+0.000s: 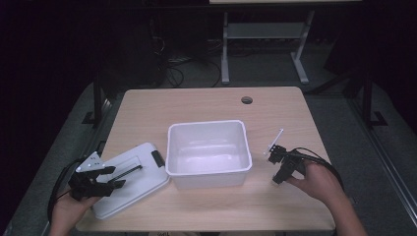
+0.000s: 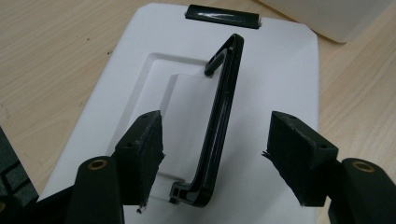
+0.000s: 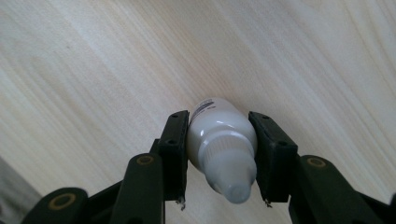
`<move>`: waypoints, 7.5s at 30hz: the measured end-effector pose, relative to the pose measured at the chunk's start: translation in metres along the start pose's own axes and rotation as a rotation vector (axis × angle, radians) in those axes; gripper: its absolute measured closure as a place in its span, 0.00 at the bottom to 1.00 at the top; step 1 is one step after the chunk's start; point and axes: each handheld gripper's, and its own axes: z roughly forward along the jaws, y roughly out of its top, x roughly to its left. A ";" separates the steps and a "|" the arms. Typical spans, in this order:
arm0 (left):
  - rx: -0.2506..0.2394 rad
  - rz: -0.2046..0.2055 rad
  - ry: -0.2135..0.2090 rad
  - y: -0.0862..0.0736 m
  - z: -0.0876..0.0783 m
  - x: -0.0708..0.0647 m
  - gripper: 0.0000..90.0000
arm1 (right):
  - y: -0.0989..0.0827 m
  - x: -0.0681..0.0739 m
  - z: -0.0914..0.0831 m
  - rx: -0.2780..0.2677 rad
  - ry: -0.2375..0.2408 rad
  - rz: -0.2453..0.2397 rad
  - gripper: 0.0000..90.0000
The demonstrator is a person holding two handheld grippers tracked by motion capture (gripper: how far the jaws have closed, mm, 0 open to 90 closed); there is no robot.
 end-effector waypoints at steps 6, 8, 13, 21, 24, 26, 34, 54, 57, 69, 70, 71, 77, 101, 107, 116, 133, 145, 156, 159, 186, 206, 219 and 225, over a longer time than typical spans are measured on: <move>0.004 0.004 0.004 0.000 0.001 -0.001 0.39 | -0.003 0.005 -0.011 -0.011 -0.002 -0.002 0.66; 0.003 0.004 0.003 0.001 0.001 -0.001 0.39 | -0.003 0.007 -0.014 -0.014 -0.002 -0.001 0.66; 0.003 0.010 0.006 0.001 0.000 -0.001 0.39 | -0.003 0.012 -0.026 -0.033 0.009 0.007 0.66; -0.003 0.011 0.007 0.001 0.000 0.000 0.39 | 0.000 0.018 -0.042 -0.041 0.014 -0.019 0.66; -0.006 0.006 0.006 0.001 0.001 0.000 0.39 | 0.002 0.022 -0.048 -0.044 0.011 -0.025 0.66; -0.001 0.006 0.004 0.001 0.001 -0.001 0.39 | 0.003 0.025 -0.053 -0.053 0.005 -0.037 0.66; -0.010 0.003 -0.003 0.001 0.001 -0.001 0.39 | 0.005 0.027 -0.068 -0.065 0.008 -0.039 0.66; -0.011 -0.002 0.004 0.000 0.000 0.001 0.38 | 0.016 0.036 -0.110 -0.066 -0.015 -0.073 0.66; -0.010 0.001 0.006 0.000 0.000 0.001 0.38 | 0.018 0.037 -0.116 -0.068 -0.012 -0.074 0.66; 0.000 0.007 0.005 0.001 0.001 0.000 0.38 | 0.031 0.043 -0.132 -0.070 -0.008 -0.095 0.66; -0.001 0.006 0.005 0.001 0.001 0.000 0.38 | 0.032 0.044 -0.133 -0.068 -0.007 -0.098 0.66; -0.001 0.006 0.005 0.001 0.001 0.000 0.38 | 0.033 0.045 -0.133 -0.069 -0.003 -0.101 0.66; 0.001 0.005 0.004 0.001 0.001 -0.001 0.38 | 0.043 0.049 -0.141 -0.073 -0.003 -0.116 0.66; -0.001 0.005 0.004 0.000 0.002 0.000 0.38 | 0.084 0.068 -0.147 -0.068 0.006 -0.176 0.66; -0.002 0.006 0.004 0.000 0.002 0.000 0.38 | 0.094 0.070 -0.145 -0.060 0.012 -0.179 0.66; -0.009 0.008 0.001 0.000 0.000 0.000 0.38 | 0.108 0.071 -0.137 -0.050 0.011 -0.181 0.66; -0.009 0.004 0.007 -0.002 0.000 0.002 0.38 | 0.126 0.070 -0.121 -0.041 0.013 -0.151 0.66; -0.008 -0.001 0.010 -0.002 0.000 0.002 0.37 | 0.129 0.069 -0.105 -0.027 0.027 -0.135 0.66; -0.002 0.002 0.009 -0.002 0.000 0.002 0.37 | 0.130 0.067 -0.087 -0.017 0.046 -0.130 0.66; -0.001 0.004 0.008 -0.002 0.001 0.002 0.37 | 0.130 0.066 -0.083 -0.018 0.049 -0.131 0.66; 0.006 0.007 0.013 -0.002 0.002 0.001 0.37 | 0.133 0.065 -0.043 0.022 0.054 -0.128 0.66; 0.002 0.009 0.016 -0.002 0.002 0.001 0.37 | 0.138 0.067 -0.037 0.025 0.048 -0.144 0.67; 0.008 0.011 0.013 -0.002 0.002 0.001 0.37 | 0.138 0.068 -0.044 0.016 0.050 -0.147 0.66; 0.009 0.017 0.014 -0.001 0.002 0.001 0.37 | 0.136 0.067 -0.052 0.006 0.042 -0.148 0.66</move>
